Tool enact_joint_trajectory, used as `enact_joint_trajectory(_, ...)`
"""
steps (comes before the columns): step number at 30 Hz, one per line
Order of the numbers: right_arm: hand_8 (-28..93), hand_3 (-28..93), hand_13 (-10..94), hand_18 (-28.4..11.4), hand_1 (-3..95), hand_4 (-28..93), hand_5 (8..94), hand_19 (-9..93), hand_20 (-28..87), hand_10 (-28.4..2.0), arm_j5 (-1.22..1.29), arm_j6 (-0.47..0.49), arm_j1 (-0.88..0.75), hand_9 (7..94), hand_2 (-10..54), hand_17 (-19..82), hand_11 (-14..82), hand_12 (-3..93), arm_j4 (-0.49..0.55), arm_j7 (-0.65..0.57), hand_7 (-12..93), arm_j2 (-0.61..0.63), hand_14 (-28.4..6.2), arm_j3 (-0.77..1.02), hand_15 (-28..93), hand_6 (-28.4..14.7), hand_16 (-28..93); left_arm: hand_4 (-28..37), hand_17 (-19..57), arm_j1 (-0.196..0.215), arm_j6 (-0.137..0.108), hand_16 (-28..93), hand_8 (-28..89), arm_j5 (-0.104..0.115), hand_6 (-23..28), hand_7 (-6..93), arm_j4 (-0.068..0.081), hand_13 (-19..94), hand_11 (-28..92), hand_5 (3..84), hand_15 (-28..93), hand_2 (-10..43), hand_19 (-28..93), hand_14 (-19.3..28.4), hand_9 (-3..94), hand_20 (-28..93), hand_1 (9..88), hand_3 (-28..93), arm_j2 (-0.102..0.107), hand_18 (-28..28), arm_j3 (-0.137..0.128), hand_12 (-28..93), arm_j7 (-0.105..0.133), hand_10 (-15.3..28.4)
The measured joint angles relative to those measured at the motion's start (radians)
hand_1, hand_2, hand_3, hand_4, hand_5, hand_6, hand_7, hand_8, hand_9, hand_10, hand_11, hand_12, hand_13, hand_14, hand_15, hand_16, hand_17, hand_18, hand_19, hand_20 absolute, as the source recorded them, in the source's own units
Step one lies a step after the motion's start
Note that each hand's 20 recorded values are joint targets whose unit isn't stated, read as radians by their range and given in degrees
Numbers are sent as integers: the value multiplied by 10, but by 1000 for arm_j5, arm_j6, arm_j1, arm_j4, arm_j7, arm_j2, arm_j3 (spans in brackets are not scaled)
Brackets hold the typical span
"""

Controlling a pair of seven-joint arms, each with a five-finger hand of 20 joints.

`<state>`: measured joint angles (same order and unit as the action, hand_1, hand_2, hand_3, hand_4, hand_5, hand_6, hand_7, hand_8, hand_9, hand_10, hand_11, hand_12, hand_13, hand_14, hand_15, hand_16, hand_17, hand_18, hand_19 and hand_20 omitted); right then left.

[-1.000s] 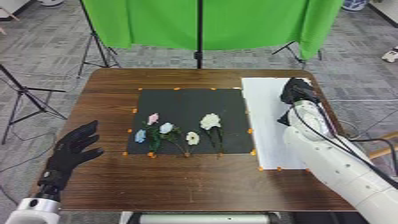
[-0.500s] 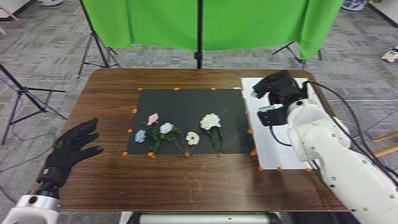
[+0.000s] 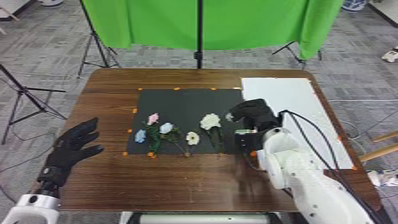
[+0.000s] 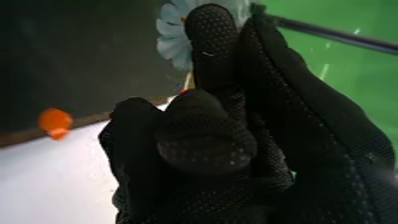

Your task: Arrange flowers

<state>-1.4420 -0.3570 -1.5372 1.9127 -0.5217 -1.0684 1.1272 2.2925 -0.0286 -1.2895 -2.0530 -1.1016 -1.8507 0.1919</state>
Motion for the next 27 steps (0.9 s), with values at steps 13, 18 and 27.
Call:
enact_joint_trajectory(13,72,583,881,-158,532,-147,729,932,607,-102,-1,50,-26,839,-95,608,165,389,7,-1,214,9,-29,13,634,-7,368,-46,89,0,6,18,-88,0,16,171,0,289,158,317,158,-95,48,125,273,207,484,633,-1,94,-1,138,0,80)
enact_joint_trajectory(18,70,580,879,-158,532,-148,726,932,606,-103,0,71,-31,836,-95,606,174,381,10,-2,212,11,-30,16,634,-8,367,-47,88,1,6,19,-88,0,17,171,0,289,156,317,157,-95,48,125,273,206,484,633,-2,94,-1,138,0,81)
enact_joint_trajectory(27,70,571,864,-160,521,-141,721,932,602,-108,0,108,-35,820,-95,590,201,359,13,0,210,14,-37,26,635,-10,367,-52,87,1,7,19,-87,0,18,169,0,289,157,318,158,-95,47,125,273,205,485,637,-3,95,-1,139,0,82)
